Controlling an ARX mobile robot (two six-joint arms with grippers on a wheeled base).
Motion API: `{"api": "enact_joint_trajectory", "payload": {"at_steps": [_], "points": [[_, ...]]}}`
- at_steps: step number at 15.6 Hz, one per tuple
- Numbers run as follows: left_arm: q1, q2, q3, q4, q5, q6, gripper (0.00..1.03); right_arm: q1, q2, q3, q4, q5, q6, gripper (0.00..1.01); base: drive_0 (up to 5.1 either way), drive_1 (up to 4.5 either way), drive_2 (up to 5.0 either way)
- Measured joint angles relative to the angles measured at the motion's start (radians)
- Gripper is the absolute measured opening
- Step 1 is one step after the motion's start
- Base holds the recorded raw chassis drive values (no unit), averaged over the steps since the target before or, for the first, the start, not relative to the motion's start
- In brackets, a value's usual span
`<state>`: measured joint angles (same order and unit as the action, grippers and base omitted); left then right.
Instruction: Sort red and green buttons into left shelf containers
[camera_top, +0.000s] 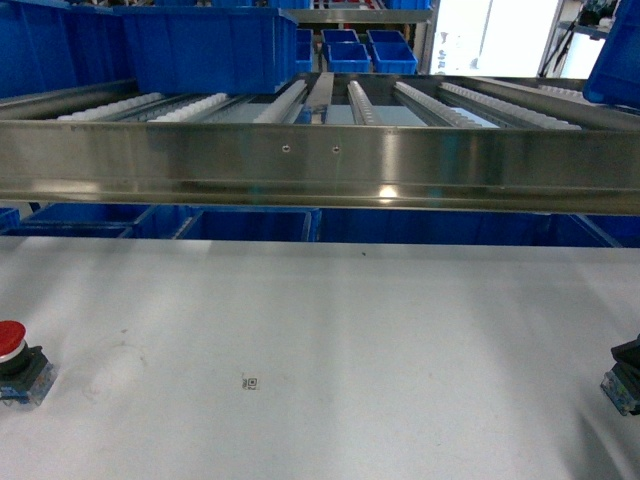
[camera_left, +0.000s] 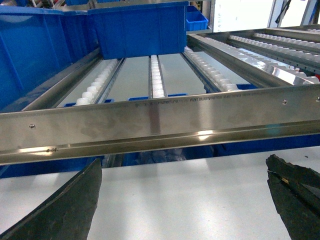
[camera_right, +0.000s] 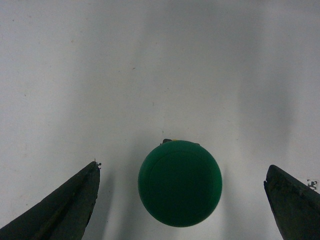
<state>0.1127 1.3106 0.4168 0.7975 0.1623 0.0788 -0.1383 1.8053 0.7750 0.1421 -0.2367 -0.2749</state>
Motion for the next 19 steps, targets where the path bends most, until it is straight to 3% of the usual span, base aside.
{"api": "enact_joint_trajectory", "payload": {"at_steps": [4, 13, 19], "points": [[0.0, 0.0, 0.0, 0.0, 0.0, 0.0, 0.98, -0.008, 0.072, 0.028, 0.015, 0.009, -0.026, 0.98, 0.0, 0.0, 0.0], [0.0, 0.0, 0.0, 0.0, 0.0, 0.0, 0.98, 0.01, 0.152, 0.017, 0.13, 0.016, -0.032, 0.97, 0.0, 0.0, 0.0], [0.0, 0.0, 0.0, 0.0, 0.0, 0.0, 0.98, 0.018, 0.202, -0.074, 0.275, 0.035, -0.029, 0.32, 0.0, 0.0, 0.0]]}}
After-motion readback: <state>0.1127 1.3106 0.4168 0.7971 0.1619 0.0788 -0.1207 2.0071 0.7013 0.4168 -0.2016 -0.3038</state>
